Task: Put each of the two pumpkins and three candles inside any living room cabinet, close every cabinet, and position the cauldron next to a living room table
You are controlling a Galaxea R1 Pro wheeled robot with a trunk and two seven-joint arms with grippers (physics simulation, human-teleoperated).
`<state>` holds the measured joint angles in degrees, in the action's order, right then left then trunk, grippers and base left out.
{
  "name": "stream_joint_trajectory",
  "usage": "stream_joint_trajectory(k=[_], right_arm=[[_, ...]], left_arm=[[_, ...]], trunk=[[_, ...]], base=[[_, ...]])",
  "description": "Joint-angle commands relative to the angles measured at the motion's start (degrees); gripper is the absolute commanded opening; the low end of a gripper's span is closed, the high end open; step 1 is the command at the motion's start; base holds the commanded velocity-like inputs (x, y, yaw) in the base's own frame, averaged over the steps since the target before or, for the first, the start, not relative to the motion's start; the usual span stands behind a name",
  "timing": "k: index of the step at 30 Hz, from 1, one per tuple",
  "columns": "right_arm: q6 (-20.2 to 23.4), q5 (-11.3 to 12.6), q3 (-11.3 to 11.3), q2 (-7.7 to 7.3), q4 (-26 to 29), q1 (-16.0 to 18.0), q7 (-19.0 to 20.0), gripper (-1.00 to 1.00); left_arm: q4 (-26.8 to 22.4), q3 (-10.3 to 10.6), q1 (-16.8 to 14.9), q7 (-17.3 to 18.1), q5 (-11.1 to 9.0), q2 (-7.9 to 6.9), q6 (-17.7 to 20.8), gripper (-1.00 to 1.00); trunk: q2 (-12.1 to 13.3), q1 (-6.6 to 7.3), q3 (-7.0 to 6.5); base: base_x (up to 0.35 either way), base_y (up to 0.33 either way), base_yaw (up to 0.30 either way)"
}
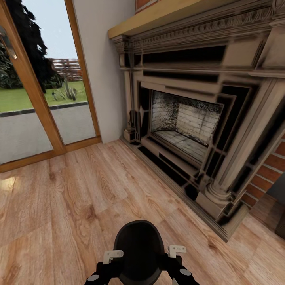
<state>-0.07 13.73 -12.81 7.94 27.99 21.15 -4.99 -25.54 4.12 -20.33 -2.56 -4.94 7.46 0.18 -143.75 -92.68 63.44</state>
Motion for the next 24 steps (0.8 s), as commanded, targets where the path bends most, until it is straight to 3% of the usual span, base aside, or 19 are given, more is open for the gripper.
stream_joint_trajectory(k=[1,10,15,24], right_arm=[[-0.01,0.68,-0.53,-0.04,0.05,0.03,-0.42,-1.00],[-0.02,1.30,-0.49,-0.03,0.05,0.03,-0.37,-1.00],[-0.05,2.21,-0.53,-0.09,0.05,0.03,-0.30,-1.00],[-0.06,2.35,-0.51,-0.12,0.05,0.03,-0.29,-1.00]], left_arm=[[0.06,0.72,0.03,-0.17,-0.70,-0.04,0.02,-1.00],[-0.03,0.64,0.03,-0.27,-0.84,-0.09,0.07,-1.00],[-0.03,0.56,0.03,-0.33,-0.85,-0.13,0.08,-1.00],[-0.03,0.47,0.03,-0.34,-0.86,-0.12,0.06,-1.00]], trunk=[[-0.01,0.01,0.05],[-0.01,0.01,0.05],[0.05,0.14,-1.05],[0.05,0.14,-1.05]], base=[[0.000,0.000,0.000],[0.000,0.000,0.000],[0.000,0.000,0.000],[0.000,0.000,0.000]])
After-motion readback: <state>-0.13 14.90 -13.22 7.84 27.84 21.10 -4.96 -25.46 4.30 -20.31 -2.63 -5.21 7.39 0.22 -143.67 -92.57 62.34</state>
